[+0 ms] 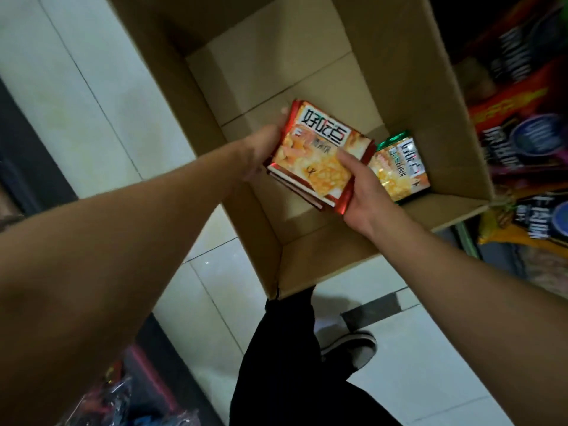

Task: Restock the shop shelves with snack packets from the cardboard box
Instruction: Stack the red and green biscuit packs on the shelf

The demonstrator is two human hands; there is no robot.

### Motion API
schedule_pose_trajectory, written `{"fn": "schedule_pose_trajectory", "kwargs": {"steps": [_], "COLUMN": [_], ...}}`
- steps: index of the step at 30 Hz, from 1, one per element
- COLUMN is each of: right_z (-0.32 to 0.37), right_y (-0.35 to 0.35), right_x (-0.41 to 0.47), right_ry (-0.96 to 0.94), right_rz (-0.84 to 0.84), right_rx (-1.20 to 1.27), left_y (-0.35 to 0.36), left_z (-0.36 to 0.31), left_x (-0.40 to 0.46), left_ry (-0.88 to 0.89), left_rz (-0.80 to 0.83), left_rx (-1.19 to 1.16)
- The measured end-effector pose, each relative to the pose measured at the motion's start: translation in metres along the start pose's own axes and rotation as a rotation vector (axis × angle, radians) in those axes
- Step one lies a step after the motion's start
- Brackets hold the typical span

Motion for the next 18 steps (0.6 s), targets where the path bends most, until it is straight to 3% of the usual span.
{"fn": "schedule_pose_trajectory", "kwargs": {"steps": [3,7,12,18], "right_z": [0.036,0.083,0.138,0.175], "right_y": [0.019,0.048,0.091,0.121], "right_x": [-0.050,-0.133,-0.270,-0.450], "right_ry": [-0.079,-0.184,-0.365,-0.412], "right_rz": [0.048,0.064,0.073,0.086], "right_rx": [-0.160,-0.294,-0.383,-0.442], "left_y": [0.005,0.022,0.066,0.126], "left_z": [-0.028,-0.065,-0.113,-0.159], "left_x": [-0.048,-0.147,-0.275,-0.444], "left_ry": [0.157,0.282,0.421,0.540], "left_rz": [0.056,0.062,0.114,0.221], "left_rx": [-0.143,-0.158,-0.237,-0.204]}}
Point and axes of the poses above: each hand's wrist, its own x-axis towards the middle knuckle, its own y-axis out of the palm, z = x × y, the point moved 6 cm from there along x, towards the middle knuckle, and after that the axes turned 5 degrees about z, right-handed, at the moved point
